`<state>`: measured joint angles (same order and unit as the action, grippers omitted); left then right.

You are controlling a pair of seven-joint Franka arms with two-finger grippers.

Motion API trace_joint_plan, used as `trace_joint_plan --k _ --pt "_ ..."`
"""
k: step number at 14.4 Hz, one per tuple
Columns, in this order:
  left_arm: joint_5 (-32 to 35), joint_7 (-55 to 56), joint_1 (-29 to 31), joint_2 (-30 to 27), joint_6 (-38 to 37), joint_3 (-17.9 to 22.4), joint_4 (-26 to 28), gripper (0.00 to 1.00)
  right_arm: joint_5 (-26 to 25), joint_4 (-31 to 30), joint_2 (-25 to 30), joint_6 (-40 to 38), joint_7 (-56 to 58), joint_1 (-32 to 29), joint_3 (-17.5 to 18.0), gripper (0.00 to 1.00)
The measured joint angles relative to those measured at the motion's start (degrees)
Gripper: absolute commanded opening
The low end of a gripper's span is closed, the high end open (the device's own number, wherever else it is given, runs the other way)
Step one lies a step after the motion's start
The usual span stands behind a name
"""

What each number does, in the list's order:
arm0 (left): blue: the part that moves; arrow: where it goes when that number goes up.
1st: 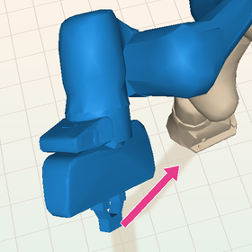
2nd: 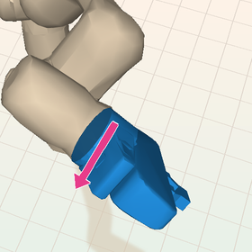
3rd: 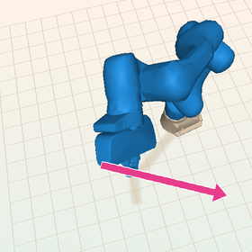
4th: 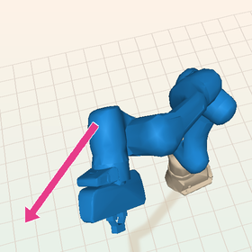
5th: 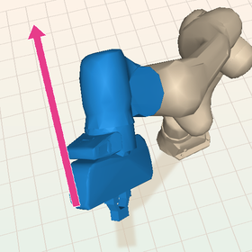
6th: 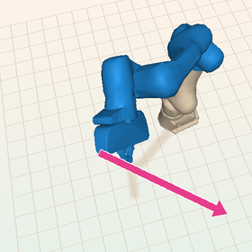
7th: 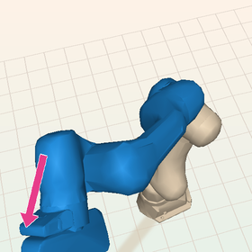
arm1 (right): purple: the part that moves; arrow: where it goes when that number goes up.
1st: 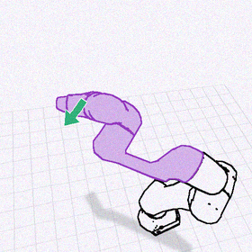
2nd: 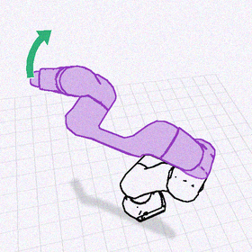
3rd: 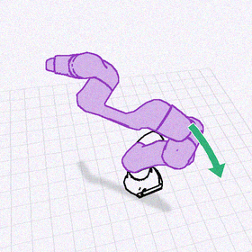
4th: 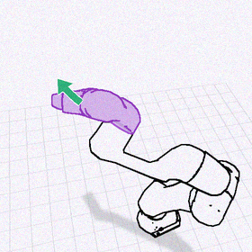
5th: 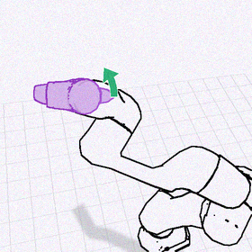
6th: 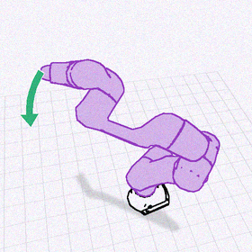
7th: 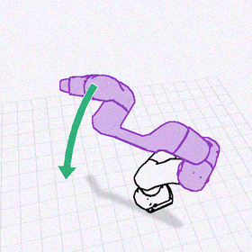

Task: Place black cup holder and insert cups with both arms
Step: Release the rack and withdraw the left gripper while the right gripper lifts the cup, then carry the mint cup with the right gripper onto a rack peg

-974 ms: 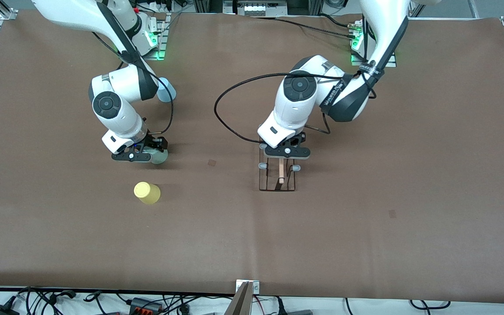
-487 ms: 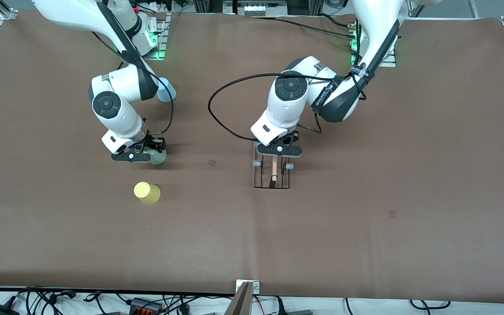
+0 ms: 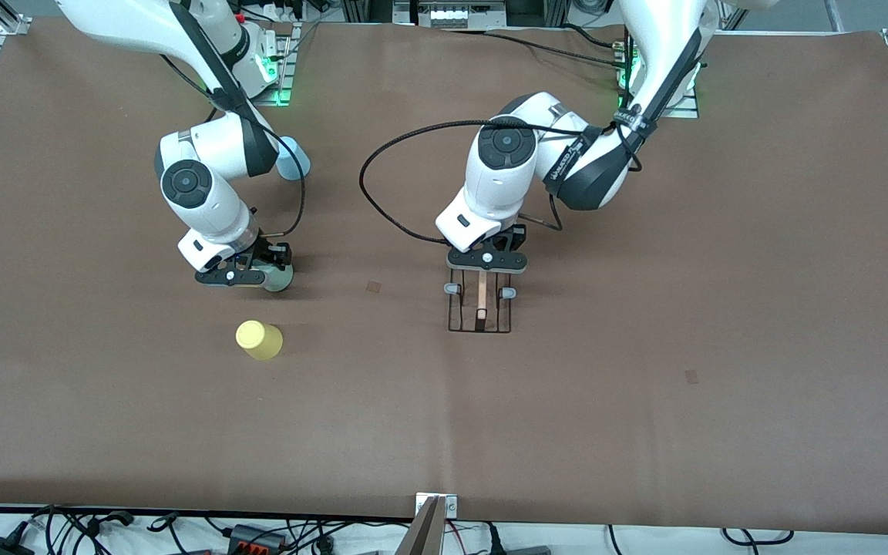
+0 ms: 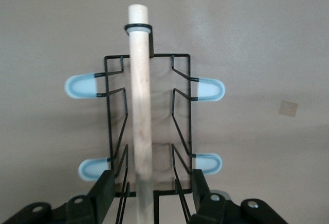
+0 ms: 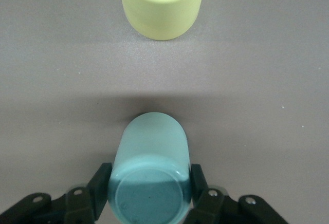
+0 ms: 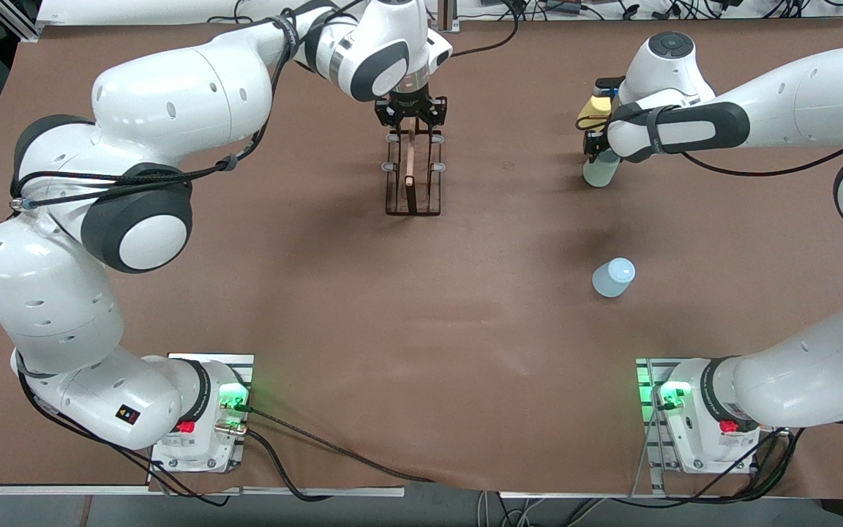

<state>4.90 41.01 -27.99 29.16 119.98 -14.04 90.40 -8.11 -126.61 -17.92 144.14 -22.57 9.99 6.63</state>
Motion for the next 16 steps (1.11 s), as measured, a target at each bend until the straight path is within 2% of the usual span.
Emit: trace_joint_plan --k 4,8,10,12,14,16 --pt "0.4 -0.8 2.2 -5.4 -8.7 0.9 -1.1 0.69 0.0 0.6 4.7 -6.9 2.6 -1.2 -0.3 0.0" --pt "0.8 -9.0 10.7 -10.4 -14.9 1.3 -1.1 0.66 0.9 1.2 12.5 -15.4 2.8 -1.3 0.2 0.0" --pt "0.8 -14.7 15.8 -12.1 -17.7 1.4 -1.1 0.62 5.6 3.9 15.0 -20.8 1.8 -0.8 2.0 0.0" --pt "0.8 -19.6 19.9 -13.1 -20.7 1.5 -1.0 0.61 8.9 9.3 15.8 -26.2 -2.4 -0.3 4.5 0.0" --pt "0.8 -24.0 23.5 -14.0 -22.9 1.4 -1.0 0.6 10.5 13.2 15.8 -28.3 -8.1 0.7 6.7 0.0" --pt "0.8 -29.1 26.8 -15.5 -26.1 1.4 -1.0 0.58 11.7 14.6 15.2 -28.1 -14.9 2.7 8.7 0.0"
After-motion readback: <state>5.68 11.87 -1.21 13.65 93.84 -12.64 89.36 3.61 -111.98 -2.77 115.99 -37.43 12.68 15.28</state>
